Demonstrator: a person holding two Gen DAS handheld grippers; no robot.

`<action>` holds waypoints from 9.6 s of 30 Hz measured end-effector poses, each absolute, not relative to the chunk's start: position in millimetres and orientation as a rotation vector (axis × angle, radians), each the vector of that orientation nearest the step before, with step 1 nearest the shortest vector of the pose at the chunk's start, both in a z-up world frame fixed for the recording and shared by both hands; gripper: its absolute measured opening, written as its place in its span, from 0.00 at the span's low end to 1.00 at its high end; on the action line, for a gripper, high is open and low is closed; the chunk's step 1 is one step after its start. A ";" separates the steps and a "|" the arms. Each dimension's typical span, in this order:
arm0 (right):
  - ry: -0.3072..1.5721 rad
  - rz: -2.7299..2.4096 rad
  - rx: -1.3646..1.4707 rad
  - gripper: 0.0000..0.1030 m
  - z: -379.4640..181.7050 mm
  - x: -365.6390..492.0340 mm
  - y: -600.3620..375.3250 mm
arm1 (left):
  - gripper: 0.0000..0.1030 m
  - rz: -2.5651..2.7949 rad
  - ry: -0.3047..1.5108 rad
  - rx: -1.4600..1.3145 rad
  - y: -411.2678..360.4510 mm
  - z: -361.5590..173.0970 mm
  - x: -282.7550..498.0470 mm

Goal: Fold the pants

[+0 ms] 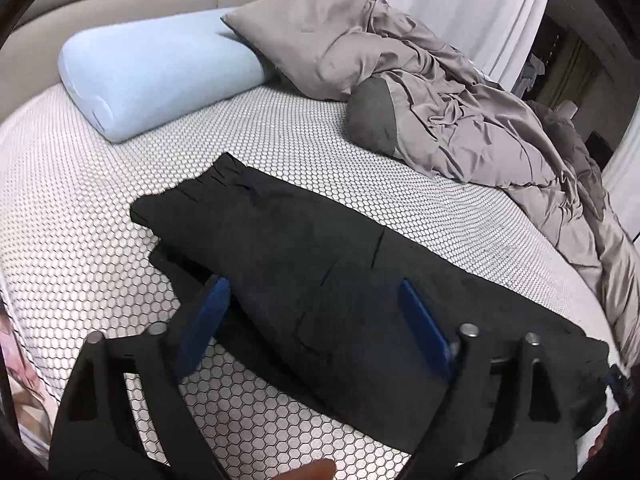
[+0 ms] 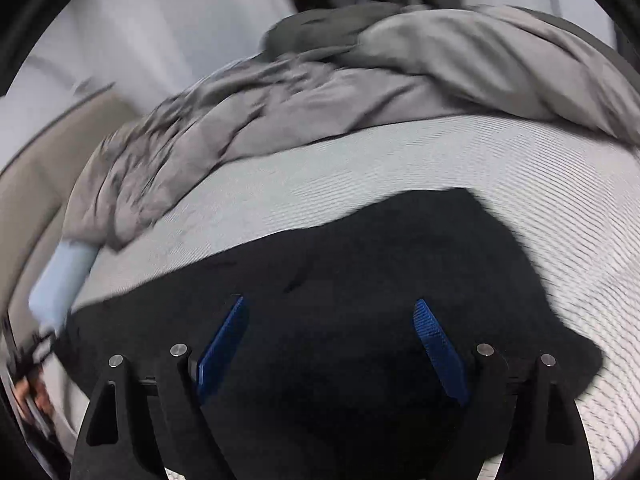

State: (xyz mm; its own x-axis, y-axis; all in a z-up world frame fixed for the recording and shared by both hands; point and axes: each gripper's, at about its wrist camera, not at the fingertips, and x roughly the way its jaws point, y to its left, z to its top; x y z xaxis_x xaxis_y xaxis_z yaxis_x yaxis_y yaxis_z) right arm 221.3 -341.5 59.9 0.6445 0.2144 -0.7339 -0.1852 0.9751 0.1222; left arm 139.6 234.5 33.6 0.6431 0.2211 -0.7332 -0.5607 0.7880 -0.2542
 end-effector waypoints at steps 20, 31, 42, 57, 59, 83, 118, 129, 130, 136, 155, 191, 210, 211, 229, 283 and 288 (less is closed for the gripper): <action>1.002 0.309 0.425 0.13 -2.3 345.4 -337.6 | 0.99 0.160 0.818 -0.576 205.3 31.5 228.7; 0.898 0.132 0.399 0.27 10.5 347.6 -340.4 | 0.99 0.239 0.960 -0.538 200.7 -31.2 254.3; 0.906 0.162 0.312 0.72 35.2 271.8 -363.4 | 0.99 0.348 0.956 -0.483 232.7 -37.2 202.6; 0.764 0.115 0.362 0.82 64.6 136.5 -478.4 | 0.99 0.181 0.859 -0.514 173.9 -14.5 157.5; 0.757 0.071 0.421 0.82 62.0 123.9 -507.0 | 0.99 0.176 0.854 -0.509 163.4 -16.2 151.4; 0.681 0.067 0.585 0.18 77.4 86.0 -544.2 | 0.99 0.236 0.866 -0.605 178.2 -34.6 154.2; 0.643 -0.079 0.597 0.81 79.5 89.5 -554.8 | 0.23 0.559 0.750 -0.758 328.5 -51.5 108.0; 0.752 -0.001 0.710 0.16 43.7 119.7 -570.1 | 0.81 0.504 0.654 -0.785 298.3 -14.7 96.4; 0.704 0.020 0.667 0.14 55.6 114.7 -561.5 | 0.81 0.489 0.665 -0.778 293.9 -14.2 97.4; 0.714 -0.006 0.502 0.15 70.0 98.8 -553.0 | 0.87 0.433 0.695 -0.663 256.0 -3.0 118.0; 0.897 0.182 0.317 0.66 73.7 246.8 -533.6 | 0.99 0.133 0.807 -0.407 108.7 -3.9 184.7; 0.779 0.217 -0.174 0.71 65.7 146.0 -352.8 | 0.99 -0.153 0.856 -0.177 -7.3 -6.4 196.1; 0.805 -0.171 -0.576 0.84 10.4 114.3 -407.1 | 0.99 -0.364 0.978 0.077 -79.3 -52.2 193.3; 0.809 -0.167 -0.550 0.84 12.0 114.7 -410.1 | 0.99 -0.360 0.979 0.077 -79.7 -51.2 193.4; 0.852 0.218 -0.472 0.58 4.8 157.0 -316.8 | 0.77 -0.387 0.996 0.074 -97.3 -37.9 231.6; 0.813 -0.140 -0.403 0.23 30.7 131.4 -405.4 | 0.71 -0.275 1.002 -0.019 -28.6 -39.1 224.2; 0.796 0.065 -0.352 0.31 43.2 120.8 -357.1 | 0.69 -0.334 0.923 -0.031 -49.5 -12.1 221.0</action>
